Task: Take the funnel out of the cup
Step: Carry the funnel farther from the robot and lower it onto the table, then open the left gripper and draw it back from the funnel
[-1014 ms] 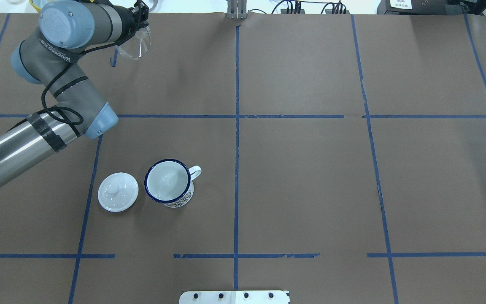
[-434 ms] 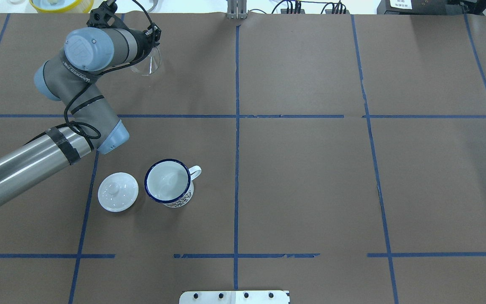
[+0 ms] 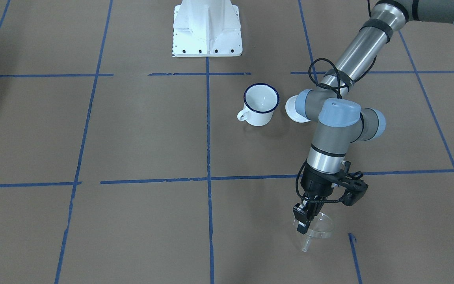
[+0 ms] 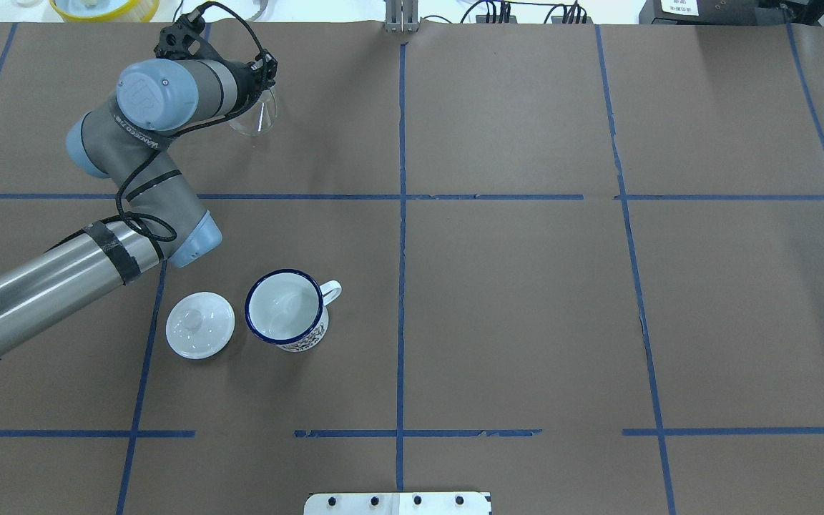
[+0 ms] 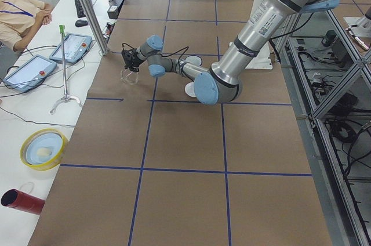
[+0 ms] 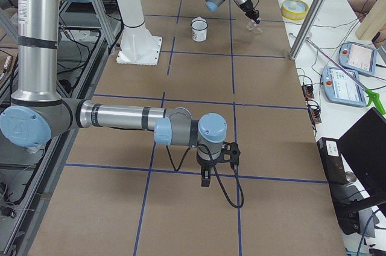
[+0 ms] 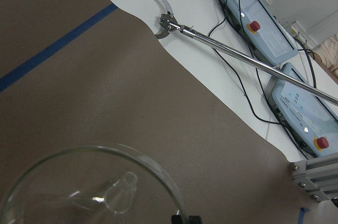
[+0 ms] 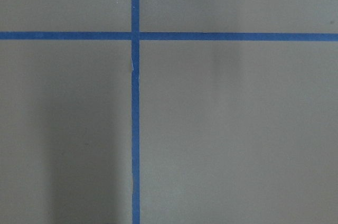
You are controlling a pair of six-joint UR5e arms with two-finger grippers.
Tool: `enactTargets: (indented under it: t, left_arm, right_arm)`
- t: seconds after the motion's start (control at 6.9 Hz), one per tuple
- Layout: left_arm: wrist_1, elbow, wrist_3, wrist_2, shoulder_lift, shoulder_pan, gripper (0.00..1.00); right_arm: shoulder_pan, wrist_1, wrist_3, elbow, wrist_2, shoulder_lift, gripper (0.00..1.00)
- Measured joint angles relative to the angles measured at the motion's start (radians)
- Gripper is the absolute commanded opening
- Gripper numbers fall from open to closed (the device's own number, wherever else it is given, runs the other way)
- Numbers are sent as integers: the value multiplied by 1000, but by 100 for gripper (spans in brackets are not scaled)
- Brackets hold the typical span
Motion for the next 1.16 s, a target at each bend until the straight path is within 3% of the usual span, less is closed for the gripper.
enactTargets:
  t: [0.43,0.87,1.16]
  left_arm:
    - [39,-31,47,-13,-3,-1,100]
    - [476,-285,220,-216,4,-25,100]
    - [802,-541,343,-301,64,-26,100]
  right_arm:
    - [0,0,0,0,0,0,100]
    - [0,0,0,0,0,0,100]
    - [0,0,0,0,0,0,100]
